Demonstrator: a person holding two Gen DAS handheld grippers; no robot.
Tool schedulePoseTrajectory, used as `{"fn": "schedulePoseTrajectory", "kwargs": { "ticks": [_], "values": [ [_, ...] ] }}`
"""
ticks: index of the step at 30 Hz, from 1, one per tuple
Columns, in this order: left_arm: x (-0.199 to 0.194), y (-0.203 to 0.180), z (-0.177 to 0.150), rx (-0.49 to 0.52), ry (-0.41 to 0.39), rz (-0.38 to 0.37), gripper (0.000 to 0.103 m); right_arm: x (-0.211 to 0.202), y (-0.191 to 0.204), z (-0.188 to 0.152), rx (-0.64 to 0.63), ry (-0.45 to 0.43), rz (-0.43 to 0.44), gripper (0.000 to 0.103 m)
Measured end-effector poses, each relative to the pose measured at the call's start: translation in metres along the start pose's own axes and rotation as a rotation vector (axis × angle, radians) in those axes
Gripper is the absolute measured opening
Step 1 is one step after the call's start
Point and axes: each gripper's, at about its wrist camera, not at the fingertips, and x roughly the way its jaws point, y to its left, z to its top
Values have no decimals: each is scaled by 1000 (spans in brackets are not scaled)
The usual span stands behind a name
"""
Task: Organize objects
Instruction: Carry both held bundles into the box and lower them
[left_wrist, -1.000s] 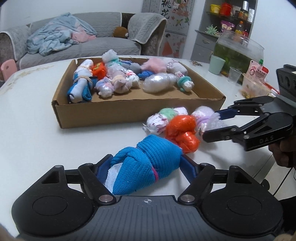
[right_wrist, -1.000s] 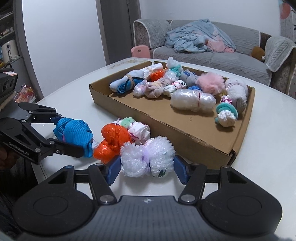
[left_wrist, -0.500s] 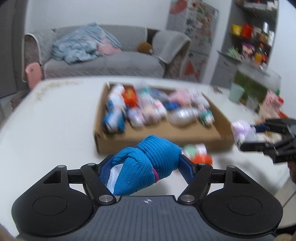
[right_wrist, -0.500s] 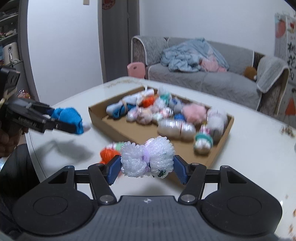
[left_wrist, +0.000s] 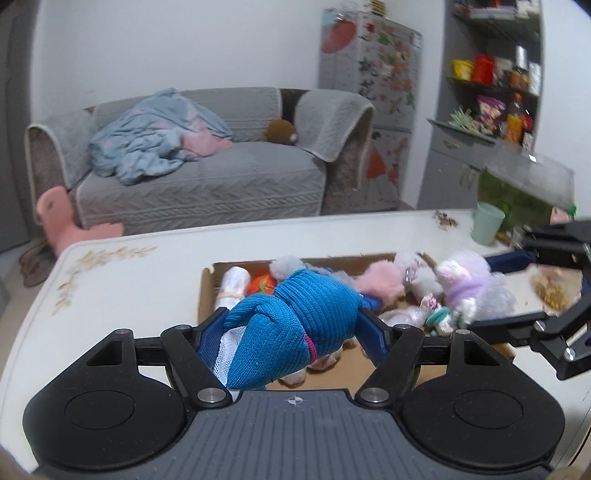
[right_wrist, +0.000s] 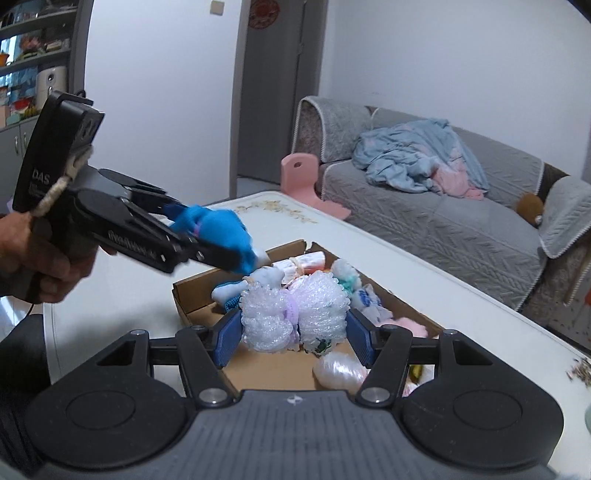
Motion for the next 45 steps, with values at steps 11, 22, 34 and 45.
{"fn": "schedulePoseTrajectory", "kwargs": {
  "ticks": [11,22,34,45],
  "values": [
    [50,1,-28,-9,79,-54,77,59,-2,-18,-1,111,51,57],
    [61,0,-45,-23,114,-46,77,69,3,-29,-22,168,68,57],
    [64,-1,-52,-1,119,-13,77,90,9,-30,-67,233,79,58],
    [68,-6,-53,33,128,23,78,94,10,-31,-80,256,78,58]
  ]
}}
